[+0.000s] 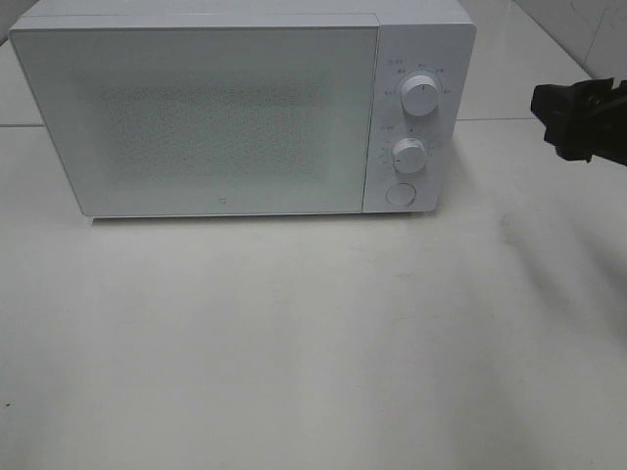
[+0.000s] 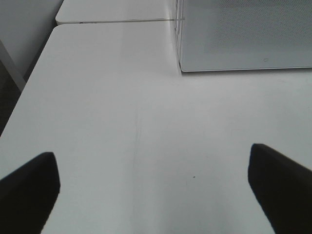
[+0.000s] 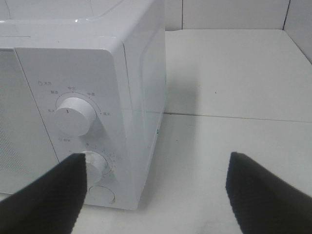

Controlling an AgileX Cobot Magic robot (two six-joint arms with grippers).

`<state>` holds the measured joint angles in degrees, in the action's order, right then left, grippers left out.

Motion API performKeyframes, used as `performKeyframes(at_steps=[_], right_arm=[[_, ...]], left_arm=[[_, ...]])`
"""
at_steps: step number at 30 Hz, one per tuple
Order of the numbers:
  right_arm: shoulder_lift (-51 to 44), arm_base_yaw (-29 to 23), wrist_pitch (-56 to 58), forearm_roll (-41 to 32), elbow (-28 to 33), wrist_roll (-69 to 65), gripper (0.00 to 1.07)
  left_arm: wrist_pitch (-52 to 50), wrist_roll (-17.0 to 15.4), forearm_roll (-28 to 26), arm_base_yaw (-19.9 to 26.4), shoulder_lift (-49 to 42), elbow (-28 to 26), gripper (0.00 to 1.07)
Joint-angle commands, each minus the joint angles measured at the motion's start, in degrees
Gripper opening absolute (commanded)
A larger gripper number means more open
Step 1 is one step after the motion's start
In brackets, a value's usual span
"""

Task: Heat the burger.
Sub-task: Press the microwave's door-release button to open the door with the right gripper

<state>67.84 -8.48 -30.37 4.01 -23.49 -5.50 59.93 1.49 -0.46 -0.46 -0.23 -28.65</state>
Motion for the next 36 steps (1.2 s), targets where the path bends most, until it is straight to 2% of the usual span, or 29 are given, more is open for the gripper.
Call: performKeyframes(at_steps=[1,5,7,10,11,12,14,15,17,21,23,24,26,36], right_arm=[[2.2,0.3,-4.0,-0.6,0.1,1.2,0.76],[4.0,-0.5,-6.0,-3.4,0.1,1.3,0.76],[7.6,-4.6,-12.6,-9.7,1.5,6.8,0.76],[8.4,-5.7,-14.8,-11.2,2.3,8.4,0.76],[10.9,-8.7,-20.2,-15.7,3.8,11.4,0.76],[10.9,-8.7,-20.2,-15.7,3.8,11.4,0.76],[14.6,-12.7,-26.1,-22.6,5.0,14.6,0.76],[14.6,-12.7,-26.1,-22.6,5.0,14.6,0.76],[19.0,-18.4,-30.7,-29.4,5.1,16.6,0.76],[22.2,-22.0,-34.4,-33.2,5.1,16.7,0.76],[24.9,-26.0,-37.1,-37.1,5.1,16.7,0.76],[24.9,-26.0,-37.1,-37.1,5.1,16.7,0.76],[27.3,-29.3,-39.0,-40.3,4.9,16.7,0.76],[31.6,-35.2,-39.4,-43.9,2.5,17.7,0.76]], left_arm=[[-0.5,-0.1,-0.1,0.0,-1.2,0.1,1.01],[-0.5,-0.1,-0.1,0.0,-1.2,0.1,1.01],[-0.5,-0.1,-0.1,0.0,-1.2,0.1,1.01],[-0.5,-0.1,-0.1,0.0,-1.2,0.1,1.01],[-0.5,-0.1,-0.1,0.0,-1.2,0.1,1.01],[-0.5,-0.1,-0.1,0.0,-1.2,0.1,1.01],[-0.5,-0.1,-0.1,0.0,-1.2,0.1,1.01],[-0.5,-0.1,-0.1,0.0,-1.2,0.1,1.01],[-0.5,-0.1,-0.1,0.0,-1.2,0.1,1.01],[-0.5,-0.1,-0.1,0.0,-1.2,0.1,1.01],[-0.5,-0.1,-0.1,0.0,-1.2,0.1,1.01],[-0.5,-0.1,-0.1,0.0,-1.2,0.1,1.01],[-0.5,-0.1,-0.1,0.0,-1.2,0.1,1.01],[-0.5,-0.1,-0.1,0.0,-1.2,0.1,1.01]])
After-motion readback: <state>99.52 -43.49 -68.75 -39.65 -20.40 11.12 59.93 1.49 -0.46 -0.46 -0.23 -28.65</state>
